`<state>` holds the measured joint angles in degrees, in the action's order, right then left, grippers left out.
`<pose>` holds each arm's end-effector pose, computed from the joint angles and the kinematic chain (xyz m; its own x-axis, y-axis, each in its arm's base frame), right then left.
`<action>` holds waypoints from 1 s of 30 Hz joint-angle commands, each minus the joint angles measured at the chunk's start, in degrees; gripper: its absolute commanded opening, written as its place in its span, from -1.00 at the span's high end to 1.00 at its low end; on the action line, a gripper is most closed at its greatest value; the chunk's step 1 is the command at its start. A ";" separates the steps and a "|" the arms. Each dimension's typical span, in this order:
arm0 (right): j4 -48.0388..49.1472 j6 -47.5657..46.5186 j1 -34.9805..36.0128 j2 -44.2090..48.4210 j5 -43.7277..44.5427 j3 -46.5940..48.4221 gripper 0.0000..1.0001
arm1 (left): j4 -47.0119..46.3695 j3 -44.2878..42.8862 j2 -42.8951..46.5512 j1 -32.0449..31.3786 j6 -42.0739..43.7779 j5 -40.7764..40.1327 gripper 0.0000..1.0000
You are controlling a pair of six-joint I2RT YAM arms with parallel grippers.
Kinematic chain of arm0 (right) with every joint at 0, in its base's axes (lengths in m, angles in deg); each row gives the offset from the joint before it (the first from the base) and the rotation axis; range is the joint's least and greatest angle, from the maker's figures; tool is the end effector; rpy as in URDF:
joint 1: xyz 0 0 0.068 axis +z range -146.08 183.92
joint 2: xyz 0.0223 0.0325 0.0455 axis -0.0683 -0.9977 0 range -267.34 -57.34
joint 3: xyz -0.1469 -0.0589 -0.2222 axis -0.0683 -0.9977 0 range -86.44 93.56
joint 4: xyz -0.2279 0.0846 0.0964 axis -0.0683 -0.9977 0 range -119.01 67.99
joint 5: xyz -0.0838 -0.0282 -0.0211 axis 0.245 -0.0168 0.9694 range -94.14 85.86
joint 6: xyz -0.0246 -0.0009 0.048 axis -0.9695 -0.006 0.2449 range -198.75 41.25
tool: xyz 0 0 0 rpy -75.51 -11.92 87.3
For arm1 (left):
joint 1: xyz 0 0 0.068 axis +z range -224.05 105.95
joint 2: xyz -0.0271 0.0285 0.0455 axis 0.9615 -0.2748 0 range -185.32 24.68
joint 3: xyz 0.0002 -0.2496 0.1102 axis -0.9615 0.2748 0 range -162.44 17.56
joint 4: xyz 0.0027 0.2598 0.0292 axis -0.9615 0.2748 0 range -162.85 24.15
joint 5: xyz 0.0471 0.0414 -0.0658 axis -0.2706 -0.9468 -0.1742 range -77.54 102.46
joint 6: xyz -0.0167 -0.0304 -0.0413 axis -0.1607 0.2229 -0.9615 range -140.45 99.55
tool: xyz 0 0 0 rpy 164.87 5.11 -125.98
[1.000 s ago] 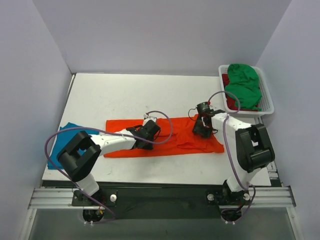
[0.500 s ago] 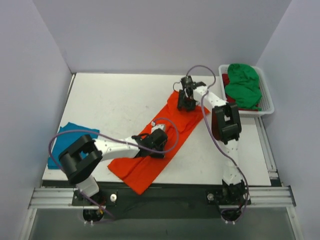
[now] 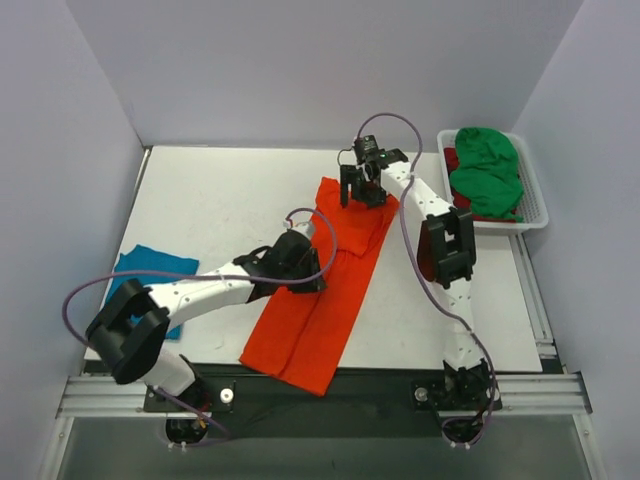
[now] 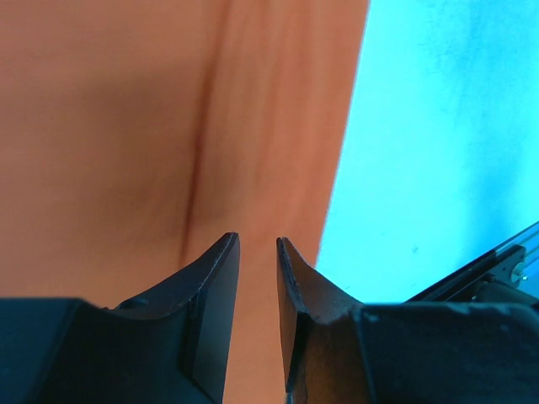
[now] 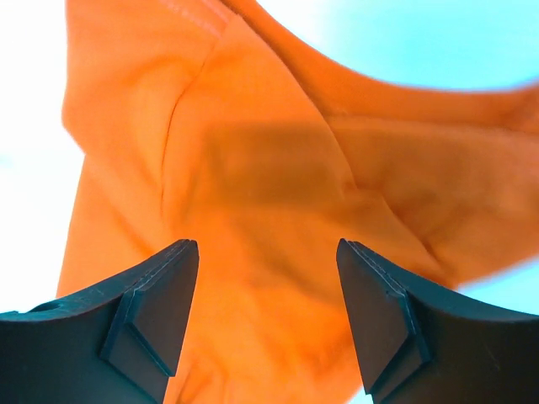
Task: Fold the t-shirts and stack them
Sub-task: Rotate the tshirt 90 degrees
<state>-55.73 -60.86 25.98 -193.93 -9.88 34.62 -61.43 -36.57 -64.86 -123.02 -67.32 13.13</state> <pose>0.4949 0.2046 0.2041 -0.8016 0.0049 -0.5979 -0.1976 0.9416 0.2727 0.2145 -0.2471 0.2046 -0.8816 -0.0986 -0.4616 0.1699 0.8461 -0.5052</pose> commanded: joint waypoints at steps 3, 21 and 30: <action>-2.23 4.16 0.52 16.61 5.38 -10.46 -0.35 | 5.35 7.80 10.06 0.63 5.56 -3.38 0.29; 9.46 13.58 2.02 15.32 1.70 -32.03 0.20 | -5.43 22.06 8.26 -6.49 -4.54 -2.52 0.33; 8.67 9.62 -3.87 2.40 -3.05 -13.95 0.15 | -8.52 8.53 -5.90 -5.00 -6.30 -1.20 0.33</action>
<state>-46.26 -49.01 23.84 -186.89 -12.02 15.80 -69.59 -25.07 -66.08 -128.75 -72.59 11.79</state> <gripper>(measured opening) 0.415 0.335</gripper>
